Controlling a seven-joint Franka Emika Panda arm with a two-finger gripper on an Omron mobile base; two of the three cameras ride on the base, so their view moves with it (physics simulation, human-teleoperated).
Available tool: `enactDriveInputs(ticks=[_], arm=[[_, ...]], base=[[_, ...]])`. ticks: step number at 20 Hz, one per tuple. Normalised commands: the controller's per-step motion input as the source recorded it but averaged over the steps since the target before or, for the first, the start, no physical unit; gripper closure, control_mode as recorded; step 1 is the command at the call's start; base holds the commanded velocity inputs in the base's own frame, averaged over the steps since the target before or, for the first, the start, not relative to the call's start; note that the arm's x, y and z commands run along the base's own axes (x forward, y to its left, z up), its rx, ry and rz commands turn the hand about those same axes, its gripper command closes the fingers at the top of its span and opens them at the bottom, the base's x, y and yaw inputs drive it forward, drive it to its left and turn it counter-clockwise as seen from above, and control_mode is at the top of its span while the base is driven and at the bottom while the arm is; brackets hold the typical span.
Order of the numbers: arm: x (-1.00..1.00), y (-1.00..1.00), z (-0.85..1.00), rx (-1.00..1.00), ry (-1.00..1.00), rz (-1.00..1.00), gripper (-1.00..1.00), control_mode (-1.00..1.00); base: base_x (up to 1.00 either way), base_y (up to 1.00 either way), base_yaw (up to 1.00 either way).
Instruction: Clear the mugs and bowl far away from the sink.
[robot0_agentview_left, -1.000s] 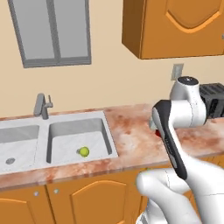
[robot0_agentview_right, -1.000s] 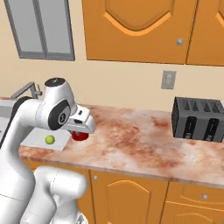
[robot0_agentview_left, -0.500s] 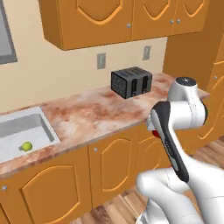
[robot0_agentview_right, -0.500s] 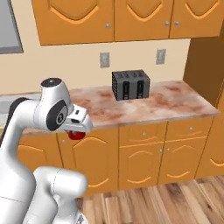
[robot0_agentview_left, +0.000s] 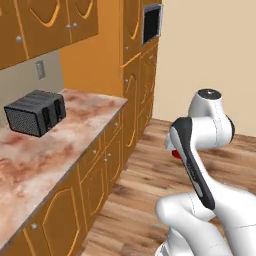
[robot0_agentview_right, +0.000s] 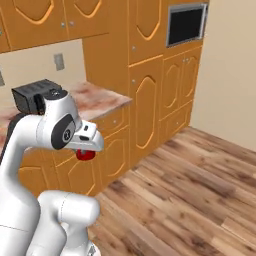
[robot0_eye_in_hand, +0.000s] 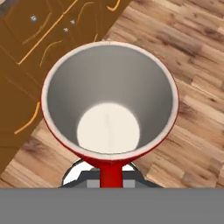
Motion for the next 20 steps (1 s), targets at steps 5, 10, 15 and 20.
enactDriveInputs(ticks=[5,10,15,20], arm=[[0.00,0.00,0.00,0.00,0.00,0.00,1.00,1.00],[0.00,0.00,0.00,0.00,0.00,0.00,1.00,1.00],[0.00,0.00,0.00,0.00,0.00,0.00,1.00,1.00],[0.00,0.00,0.00,0.00,0.00,0.00,1.00,1.00]], base=[[-0.02,0.00,-1.00],[0.00,0.00,-1.00],[0.03,-0.01,-0.91],[0.42,0.18,-0.77]])
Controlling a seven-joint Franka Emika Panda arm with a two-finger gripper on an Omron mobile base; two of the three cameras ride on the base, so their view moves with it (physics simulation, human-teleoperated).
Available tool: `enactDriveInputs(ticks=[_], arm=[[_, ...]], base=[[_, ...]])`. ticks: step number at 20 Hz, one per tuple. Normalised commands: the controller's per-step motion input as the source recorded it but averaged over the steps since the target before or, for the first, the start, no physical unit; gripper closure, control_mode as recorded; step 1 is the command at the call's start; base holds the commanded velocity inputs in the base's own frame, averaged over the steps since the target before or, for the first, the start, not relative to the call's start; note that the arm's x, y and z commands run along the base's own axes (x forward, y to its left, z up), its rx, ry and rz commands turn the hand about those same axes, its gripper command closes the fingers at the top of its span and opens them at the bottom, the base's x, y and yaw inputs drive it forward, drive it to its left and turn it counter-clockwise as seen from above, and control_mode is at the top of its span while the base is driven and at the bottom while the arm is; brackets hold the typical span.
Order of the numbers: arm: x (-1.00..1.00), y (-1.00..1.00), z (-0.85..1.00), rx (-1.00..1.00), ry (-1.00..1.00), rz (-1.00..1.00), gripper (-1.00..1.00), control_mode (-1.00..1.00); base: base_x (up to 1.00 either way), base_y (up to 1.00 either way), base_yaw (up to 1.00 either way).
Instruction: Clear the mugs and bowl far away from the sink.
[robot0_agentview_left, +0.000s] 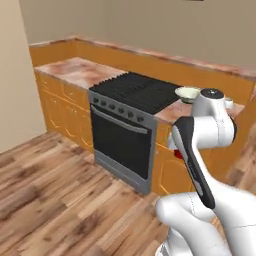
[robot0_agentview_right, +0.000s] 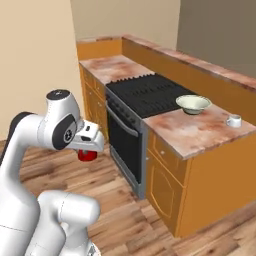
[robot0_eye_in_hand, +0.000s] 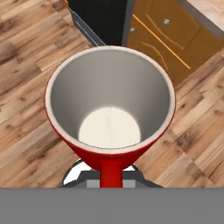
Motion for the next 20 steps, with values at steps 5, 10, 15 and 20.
enactDriveInputs(ticks=[5,10,15,20], arm=[[0.00,0.00,0.00,0.00,0.00,0.00,1.00,1.00],[0.00,0.00,0.00,0.00,0.00,0.00,1.00,1.00],[0.00,0.00,0.00,0.00,0.00,0.00,1.00,1.00],[0.00,0.00,0.00,0.00,0.00,0.00,1.00,1.00]], base=[[0.54,0.52,-0.71],[0.51,0.65,-0.63],[0.45,0.38,-0.54],[0.44,0.45,-0.55]])
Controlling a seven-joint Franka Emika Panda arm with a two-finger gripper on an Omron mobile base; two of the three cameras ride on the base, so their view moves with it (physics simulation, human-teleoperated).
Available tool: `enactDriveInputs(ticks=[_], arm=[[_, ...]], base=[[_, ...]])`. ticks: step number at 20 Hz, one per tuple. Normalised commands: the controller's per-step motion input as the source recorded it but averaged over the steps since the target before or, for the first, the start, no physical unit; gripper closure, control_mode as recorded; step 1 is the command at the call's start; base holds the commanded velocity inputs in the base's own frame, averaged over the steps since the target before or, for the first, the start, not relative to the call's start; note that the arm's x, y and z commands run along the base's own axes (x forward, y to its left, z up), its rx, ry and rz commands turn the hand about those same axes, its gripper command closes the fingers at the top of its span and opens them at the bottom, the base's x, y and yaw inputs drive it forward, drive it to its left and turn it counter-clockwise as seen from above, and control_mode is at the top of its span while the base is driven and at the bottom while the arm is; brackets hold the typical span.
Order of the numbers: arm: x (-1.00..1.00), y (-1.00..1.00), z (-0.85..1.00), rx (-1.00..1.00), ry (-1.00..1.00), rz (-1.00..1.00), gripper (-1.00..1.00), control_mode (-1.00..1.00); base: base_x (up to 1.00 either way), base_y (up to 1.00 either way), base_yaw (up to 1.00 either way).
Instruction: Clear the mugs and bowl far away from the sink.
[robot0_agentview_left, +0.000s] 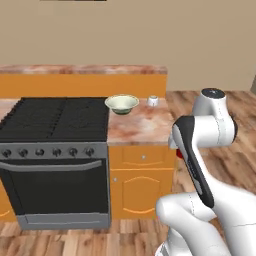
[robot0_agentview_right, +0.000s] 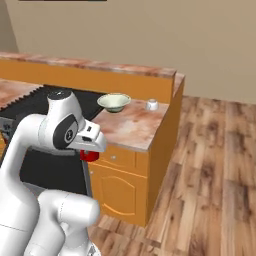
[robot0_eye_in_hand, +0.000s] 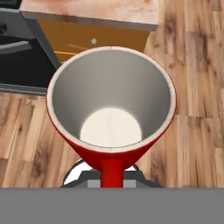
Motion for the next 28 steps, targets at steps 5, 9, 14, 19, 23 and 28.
enactDriveInputs(ticks=[5,9,14,19,23,28], arm=[[0.00,0.00,0.00,0.00,0.00,0.00,1.00,1.00],[0.00,0.00,0.00,0.00,0.00,0.00,1.00,1.00],[0.00,0.00,0.00,0.00,0.00,0.00,1.00,1.00],[0.00,0.00,0.00,0.00,0.00,0.00,1.00,1.00],[0.00,0.00,0.00,0.00,0.00,0.00,1.00,1.00],[0.00,0.00,0.00,0.00,0.00,0.00,1.00,1.00]], base=[[0.38,0.51,-0.42],[0.17,0.66,-0.20],[0.41,0.23,0.00],[0.64,0.07,0.00],[0.72,0.00,-0.01],[0.74,0.00,-0.02]])
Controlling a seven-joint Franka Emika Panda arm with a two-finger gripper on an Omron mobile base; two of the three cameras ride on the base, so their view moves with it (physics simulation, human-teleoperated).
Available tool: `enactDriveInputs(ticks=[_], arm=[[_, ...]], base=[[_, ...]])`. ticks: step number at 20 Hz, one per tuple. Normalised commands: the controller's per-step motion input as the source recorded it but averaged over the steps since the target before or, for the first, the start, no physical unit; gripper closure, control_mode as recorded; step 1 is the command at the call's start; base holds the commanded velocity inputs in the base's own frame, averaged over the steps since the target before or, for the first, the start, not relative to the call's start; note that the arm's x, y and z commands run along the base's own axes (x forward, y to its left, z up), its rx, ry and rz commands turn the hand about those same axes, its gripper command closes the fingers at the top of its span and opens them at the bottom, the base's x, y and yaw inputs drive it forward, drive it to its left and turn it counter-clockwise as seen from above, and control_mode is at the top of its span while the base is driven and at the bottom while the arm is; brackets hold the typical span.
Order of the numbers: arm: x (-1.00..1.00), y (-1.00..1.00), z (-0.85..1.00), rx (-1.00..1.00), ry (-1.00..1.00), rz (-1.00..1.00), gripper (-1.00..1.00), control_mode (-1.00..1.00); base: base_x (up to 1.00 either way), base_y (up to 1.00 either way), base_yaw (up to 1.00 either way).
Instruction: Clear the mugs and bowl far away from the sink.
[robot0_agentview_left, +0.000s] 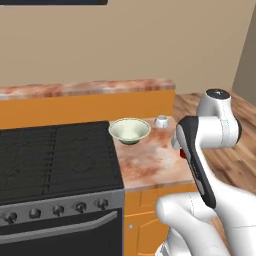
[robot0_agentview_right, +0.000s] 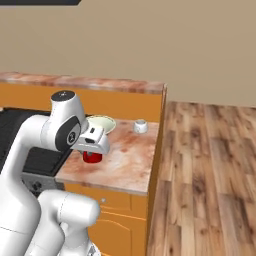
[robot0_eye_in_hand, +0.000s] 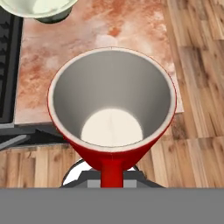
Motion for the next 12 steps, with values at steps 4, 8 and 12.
enactDriveInputs(ticks=[4,8,12], arm=[[0.00,0.00,0.00,0.00,0.00,0.00,1.00,1.00],[0.00,0.00,0.00,0.00,0.00,0.00,1.00,1.00],[0.00,0.00,0.00,0.00,0.00,0.00,1.00,1.00]], base=[[0.61,0.00,-0.01],[0.42,0.00,0.00],[0.38,0.00,0.00]])
